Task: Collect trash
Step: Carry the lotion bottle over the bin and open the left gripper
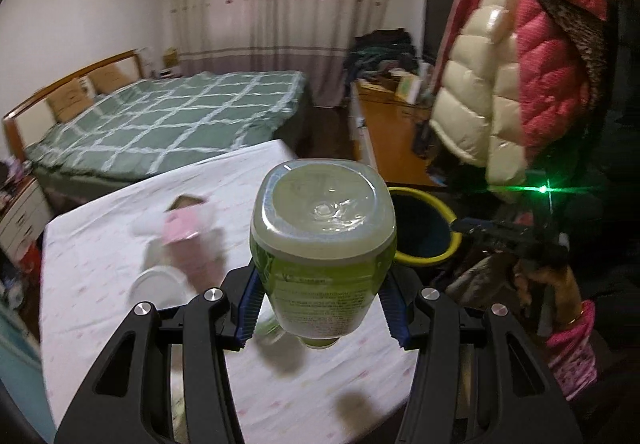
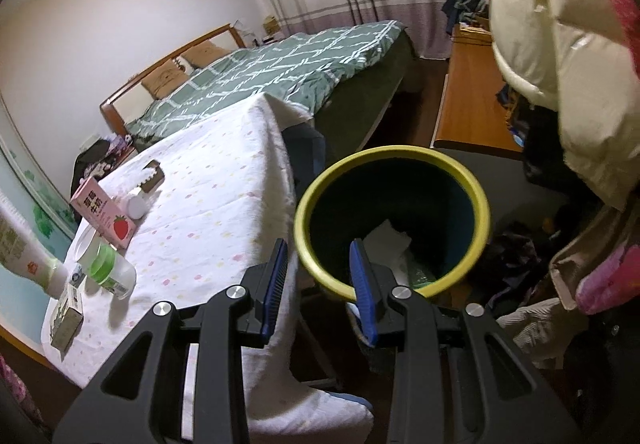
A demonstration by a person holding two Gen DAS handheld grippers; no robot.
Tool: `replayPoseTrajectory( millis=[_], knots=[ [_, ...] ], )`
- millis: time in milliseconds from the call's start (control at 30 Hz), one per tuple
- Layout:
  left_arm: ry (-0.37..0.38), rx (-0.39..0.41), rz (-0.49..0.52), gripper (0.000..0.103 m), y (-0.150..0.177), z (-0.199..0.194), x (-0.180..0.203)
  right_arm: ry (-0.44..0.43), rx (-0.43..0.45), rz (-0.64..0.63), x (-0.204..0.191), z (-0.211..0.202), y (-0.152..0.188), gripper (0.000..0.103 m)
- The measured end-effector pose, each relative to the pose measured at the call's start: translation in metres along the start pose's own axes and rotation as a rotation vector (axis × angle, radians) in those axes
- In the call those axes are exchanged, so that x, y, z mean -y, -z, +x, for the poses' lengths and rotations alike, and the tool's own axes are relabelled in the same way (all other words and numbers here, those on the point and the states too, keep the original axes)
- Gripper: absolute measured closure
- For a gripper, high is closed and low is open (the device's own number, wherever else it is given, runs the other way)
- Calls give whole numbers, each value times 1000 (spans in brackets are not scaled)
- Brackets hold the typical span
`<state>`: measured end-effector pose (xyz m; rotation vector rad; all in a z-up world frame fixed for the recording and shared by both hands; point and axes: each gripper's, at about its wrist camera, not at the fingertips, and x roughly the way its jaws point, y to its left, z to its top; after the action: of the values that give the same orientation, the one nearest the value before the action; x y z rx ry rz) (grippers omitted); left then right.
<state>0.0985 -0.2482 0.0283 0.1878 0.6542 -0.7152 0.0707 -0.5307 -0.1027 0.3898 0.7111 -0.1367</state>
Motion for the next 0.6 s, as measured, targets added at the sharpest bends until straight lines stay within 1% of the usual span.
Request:
replayPoseTrajectory(
  millis=[133, 233, 333, 433, 500, 600],
  knots=[
    [89, -29, 37, 52, -26, 41, 30, 24, 23, 17, 16, -14, 4, 72],
    [124, -41, 59, 52, -40, 72, 50, 52, 36, 30, 29, -22, 6, 72],
    [142, -55, 82, 52, -55, 112, 75, 67, 43, 56, 45, -26, 10, 72],
    [190, -83, 86, 52, -67, 156, 99, 74, 43, 84, 62, -29, 14, 72],
    [197, -113, 87, 52, -70, 187, 114, 76, 39, 102, 70, -28, 16, 72],
    [185, -141, 110, 52, -69, 228, 136, 78, 28, 115, 81, -27, 18, 72]
  ],
)
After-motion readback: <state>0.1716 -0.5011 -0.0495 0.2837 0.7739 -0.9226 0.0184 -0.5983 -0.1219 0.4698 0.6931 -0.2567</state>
